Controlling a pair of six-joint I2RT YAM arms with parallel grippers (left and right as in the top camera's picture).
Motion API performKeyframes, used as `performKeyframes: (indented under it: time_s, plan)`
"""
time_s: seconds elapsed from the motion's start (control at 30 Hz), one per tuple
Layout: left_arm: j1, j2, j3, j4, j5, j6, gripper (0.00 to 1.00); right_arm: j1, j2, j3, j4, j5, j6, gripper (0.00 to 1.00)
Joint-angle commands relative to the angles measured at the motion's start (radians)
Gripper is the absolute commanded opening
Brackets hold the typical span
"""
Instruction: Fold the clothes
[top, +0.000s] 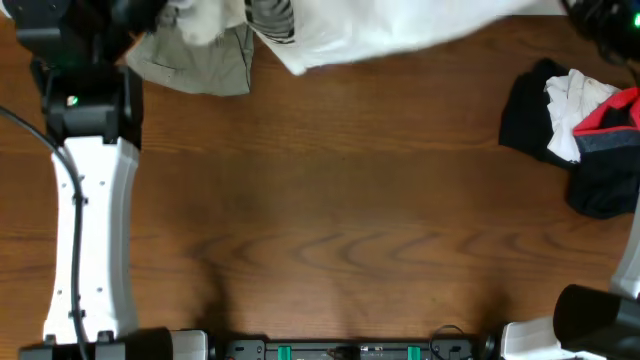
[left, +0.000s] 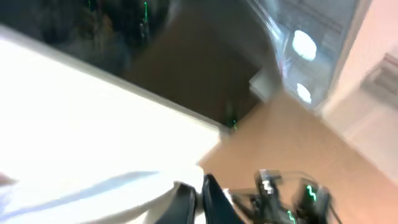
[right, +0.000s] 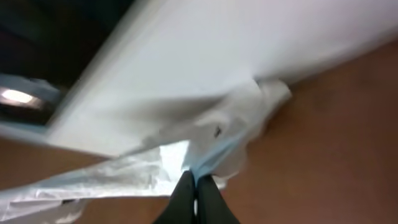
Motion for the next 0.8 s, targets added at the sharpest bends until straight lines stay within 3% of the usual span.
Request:
performKeyframes:
  time_s: [0.0, 0.13, 0.27, 0.57, 0.7, 0.77]
  plan:
    - [0.002, 0.019, -0.003, -0.235, 0.283, 0.132, 0.06, 0.012, -0.021, 0.013, -0.181, 0.134, -0.217, 0.01]
    - [0.002, 0.021, -0.016, -0.765, 0.28, 0.385, 0.06, 0.037, -0.021, 0.012, -0.432, 0.218, -0.294, 0.01]
    - [0.002, 0.021, -0.032, -1.159, 0.072, 0.554, 0.06, 0.07, -0.021, 0.012, -0.607, 0.292, -0.327, 0.01]
    - [0.002, 0.017, -0.032, -1.559, -0.112, 0.815, 0.06, 0.084, -0.024, 0.012, -0.851, 0.494, -0.326, 0.01]
    - [0.002, 0.017, -0.037, -1.666, -0.28, 0.823, 0.06, 0.084, -0.025, 0.008, -0.88, 0.523, -0.348, 0.01]
    - [0.002, 0.017, -0.045, -1.682, -0.337, 0.827, 0.06, 0.084, -0.025, 0.003, -0.88, 0.531, -0.35, 0.07]
